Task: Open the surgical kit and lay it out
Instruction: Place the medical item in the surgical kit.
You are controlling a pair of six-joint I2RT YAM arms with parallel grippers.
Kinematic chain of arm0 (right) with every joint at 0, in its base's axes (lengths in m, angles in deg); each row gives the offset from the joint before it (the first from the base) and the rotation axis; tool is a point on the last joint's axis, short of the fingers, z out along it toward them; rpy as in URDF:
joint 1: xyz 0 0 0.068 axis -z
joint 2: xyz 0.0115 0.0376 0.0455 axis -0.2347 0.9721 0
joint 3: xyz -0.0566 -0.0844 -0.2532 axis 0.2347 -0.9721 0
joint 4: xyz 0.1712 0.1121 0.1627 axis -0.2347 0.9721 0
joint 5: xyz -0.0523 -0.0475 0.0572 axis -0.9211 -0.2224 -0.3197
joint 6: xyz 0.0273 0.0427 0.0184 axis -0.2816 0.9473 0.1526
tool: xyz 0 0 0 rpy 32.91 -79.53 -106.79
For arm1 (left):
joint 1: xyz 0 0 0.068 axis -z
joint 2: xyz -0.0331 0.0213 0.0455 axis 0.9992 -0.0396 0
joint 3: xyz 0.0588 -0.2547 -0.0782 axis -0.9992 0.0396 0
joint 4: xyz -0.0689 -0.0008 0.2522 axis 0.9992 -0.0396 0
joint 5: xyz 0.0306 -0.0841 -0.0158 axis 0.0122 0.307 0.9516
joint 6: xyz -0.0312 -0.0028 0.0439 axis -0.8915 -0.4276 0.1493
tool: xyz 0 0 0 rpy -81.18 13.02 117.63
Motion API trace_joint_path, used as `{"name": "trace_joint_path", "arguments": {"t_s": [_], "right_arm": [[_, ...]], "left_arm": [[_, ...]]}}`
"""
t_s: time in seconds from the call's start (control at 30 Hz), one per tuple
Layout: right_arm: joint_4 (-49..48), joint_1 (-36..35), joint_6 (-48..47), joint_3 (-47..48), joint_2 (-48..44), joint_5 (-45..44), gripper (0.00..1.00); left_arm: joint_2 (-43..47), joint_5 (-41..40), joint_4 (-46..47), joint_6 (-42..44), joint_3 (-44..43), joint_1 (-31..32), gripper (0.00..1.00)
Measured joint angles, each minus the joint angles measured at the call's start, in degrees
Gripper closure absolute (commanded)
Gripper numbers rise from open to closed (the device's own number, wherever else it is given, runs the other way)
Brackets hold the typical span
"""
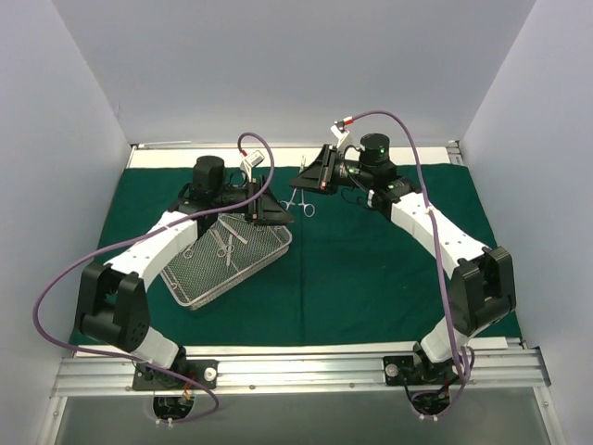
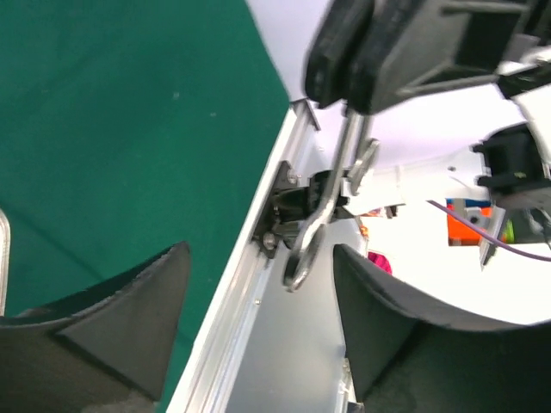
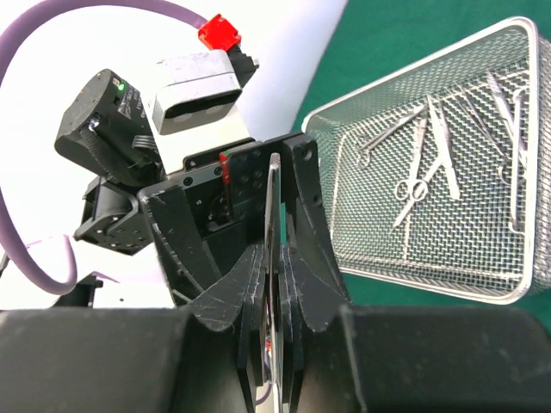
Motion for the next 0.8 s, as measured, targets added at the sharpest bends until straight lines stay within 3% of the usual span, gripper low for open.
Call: {"name": "trace_joint_path", "arguments": {"t_s": [0.03,0.4,0.5,0.67,0.7,0.8], "right_arm": [[-0.55,0.0,0.37,-0.11,0.0,0.22,1.0],[-2.23,-0.33,0.66,-0.98,-0.02,1.62,1.0],[-2.16,-0.33,-0.17,-0.85,-0.02,2.14,1.0],[2.6,-0.7,-2.49,1.79,0.2,1.25,0.84],[4.04,-0.85,-3.06,2.89,0.52,0.81,0.69],[11.87,-1.7,-4.72,8.41,2.51,-2.78,0.57]], "left_arm": [[0.22,0.63,0.85,-0.37,0.17,0.0,0.39],[1.7,4.55,3.76,-2.82,1.64,-0.02,0.98],[1.7,5.27,3.72,-3.48,1.66,-0.07,0.98],[1.79,4.07,2.27,-3.08,1.27,-0.07,0.98],[1.84,3.21,1.18,-2.4,0.87,-0.04,0.98],[2.1,-2.16,-4.63,1.29,-1.25,0.0,0.98]]}}
